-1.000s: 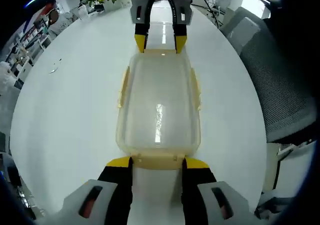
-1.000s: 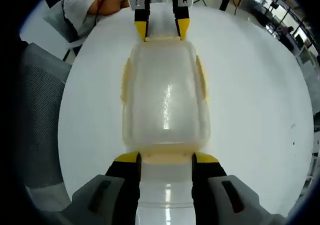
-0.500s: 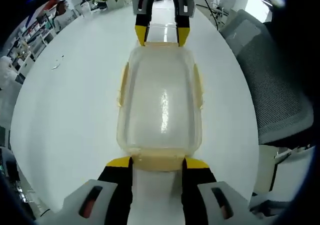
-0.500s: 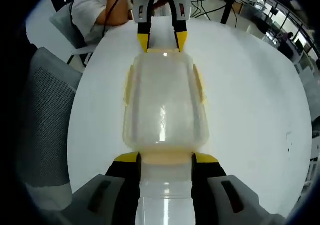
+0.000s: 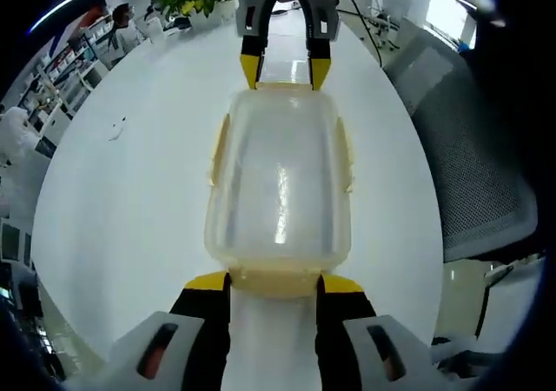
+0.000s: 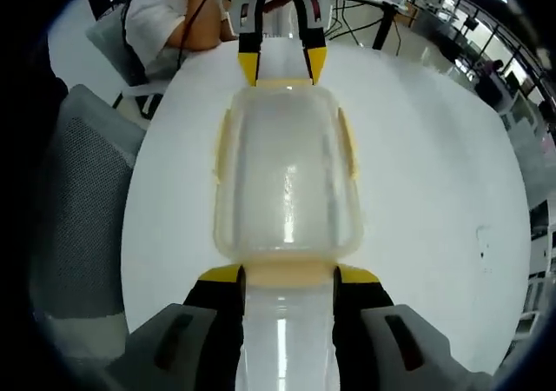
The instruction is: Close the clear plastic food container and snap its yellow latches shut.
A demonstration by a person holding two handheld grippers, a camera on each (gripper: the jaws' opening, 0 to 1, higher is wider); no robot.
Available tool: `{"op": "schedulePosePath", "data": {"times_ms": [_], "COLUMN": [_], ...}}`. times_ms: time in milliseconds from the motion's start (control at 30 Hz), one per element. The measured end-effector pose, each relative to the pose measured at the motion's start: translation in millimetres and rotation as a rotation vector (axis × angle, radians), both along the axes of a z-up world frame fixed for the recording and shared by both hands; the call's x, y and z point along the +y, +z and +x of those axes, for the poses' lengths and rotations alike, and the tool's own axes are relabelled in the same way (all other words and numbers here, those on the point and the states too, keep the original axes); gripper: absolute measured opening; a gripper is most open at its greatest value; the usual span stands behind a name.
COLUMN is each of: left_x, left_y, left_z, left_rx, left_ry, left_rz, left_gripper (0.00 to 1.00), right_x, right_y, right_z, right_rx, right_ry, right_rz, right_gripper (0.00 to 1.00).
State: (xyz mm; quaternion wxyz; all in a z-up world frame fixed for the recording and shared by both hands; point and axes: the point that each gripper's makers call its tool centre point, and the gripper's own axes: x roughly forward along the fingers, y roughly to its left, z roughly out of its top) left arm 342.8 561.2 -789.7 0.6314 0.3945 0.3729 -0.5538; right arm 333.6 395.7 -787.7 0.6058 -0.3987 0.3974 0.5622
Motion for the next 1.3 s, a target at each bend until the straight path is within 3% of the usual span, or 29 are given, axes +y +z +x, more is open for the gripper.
{"op": "schedulePosePath", "data": {"times_ms": [267, 667, 1300], "left_x": [3, -4, -38], "left_y": [10.4, 13.6, 19.3], "left_z": [-0.4, -9.0, -13.5], "left_rx": [-0.023, -0.009, -0.03], "left_ry": [0.028, 0.049, 0.064], "left_rz": [0.012, 0.024, 0.028], "left_gripper": [0.32, 0.32, 0.32], "right_x": [2, -4, -39], "right_y": [3.6, 9.4, 14.4], "right_z": [3, -3, -10], "right_rx": [-0.01, 0.001, -0.004], "right_ry": [0.018, 0.043, 0.046], "right_rz": [0.01, 0.02, 0.016], "right_gripper": [0.36, 0.36, 0.36]}}
